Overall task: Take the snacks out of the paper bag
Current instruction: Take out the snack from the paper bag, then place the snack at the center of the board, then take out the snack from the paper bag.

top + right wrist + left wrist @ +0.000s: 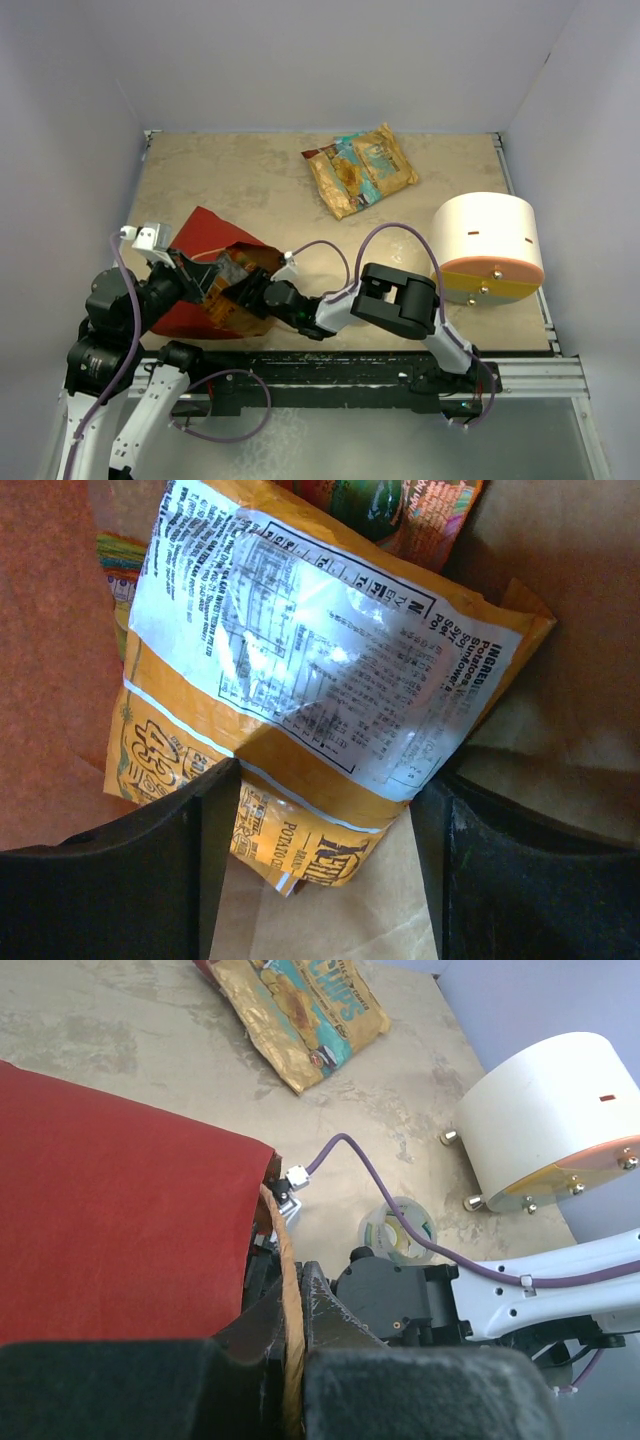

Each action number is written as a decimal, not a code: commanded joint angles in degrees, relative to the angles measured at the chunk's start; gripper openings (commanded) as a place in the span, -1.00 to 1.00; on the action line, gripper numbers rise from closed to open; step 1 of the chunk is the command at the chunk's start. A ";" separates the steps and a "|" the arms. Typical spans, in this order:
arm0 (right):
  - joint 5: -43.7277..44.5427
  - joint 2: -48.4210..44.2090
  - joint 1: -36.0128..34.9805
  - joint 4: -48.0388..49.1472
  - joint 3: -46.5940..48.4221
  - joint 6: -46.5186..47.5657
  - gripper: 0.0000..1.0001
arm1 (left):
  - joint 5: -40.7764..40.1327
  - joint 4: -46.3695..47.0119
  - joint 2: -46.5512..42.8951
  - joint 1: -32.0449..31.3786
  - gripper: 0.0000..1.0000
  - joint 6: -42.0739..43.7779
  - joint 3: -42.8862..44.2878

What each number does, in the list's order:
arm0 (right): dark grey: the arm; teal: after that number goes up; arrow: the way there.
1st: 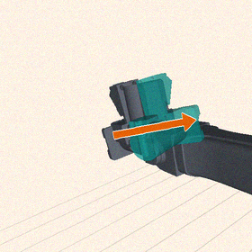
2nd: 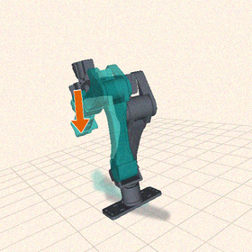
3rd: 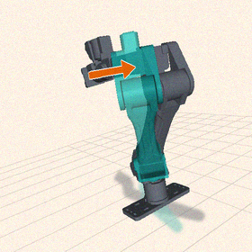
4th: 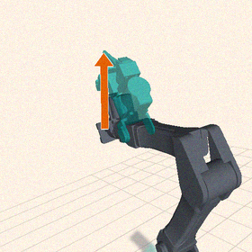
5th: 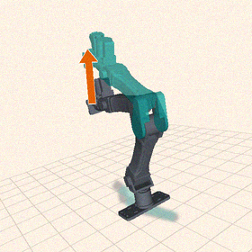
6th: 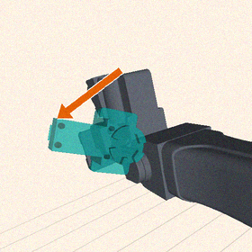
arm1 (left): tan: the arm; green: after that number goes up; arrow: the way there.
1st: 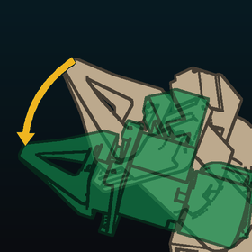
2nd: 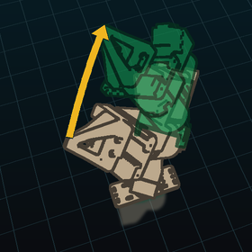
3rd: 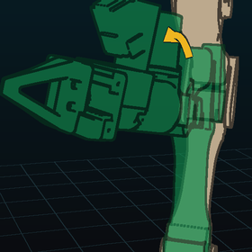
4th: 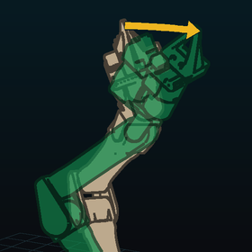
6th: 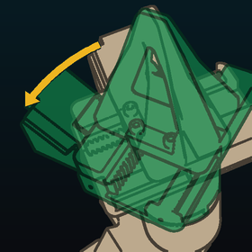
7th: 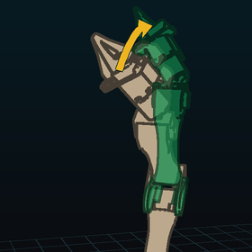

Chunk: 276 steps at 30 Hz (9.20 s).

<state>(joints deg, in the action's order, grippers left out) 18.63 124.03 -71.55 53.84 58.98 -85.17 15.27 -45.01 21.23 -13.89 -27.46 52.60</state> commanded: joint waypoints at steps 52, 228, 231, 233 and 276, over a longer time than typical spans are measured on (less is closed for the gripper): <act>-16.18 -33.54 2.25 -5.48 -4.28 44.87 -1.00 | -6.33 0.46 -1.80 6.42 -1.00 -1.54 1.09; -1.92 2.55 -0.77 11.17 13.13 103.86 0.85 | 9.08 -8.57 0.91 7.96 -1.00 3.25 1.93; -1.93 4.18 0.37 9.73 14.67 103.41 0.87 | 8.86 -8.77 0.38 8.30 -1.00 3.41 1.72; -1.62 5.74 0.92 8.06 16.04 102.68 0.87 | 8.94 -8.77 0.32 8.71 -1.00 3.54 1.63; -0.23 -4.97 1.70 12.37 2.12 89.30 -1.00 | 13.03 -7.76 5.91 10.44 -1.00 2.25 1.43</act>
<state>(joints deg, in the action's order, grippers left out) 24.23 124.44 -68.36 60.75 62.15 6.48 26.26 -56.01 31.07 -4.51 -24.93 51.48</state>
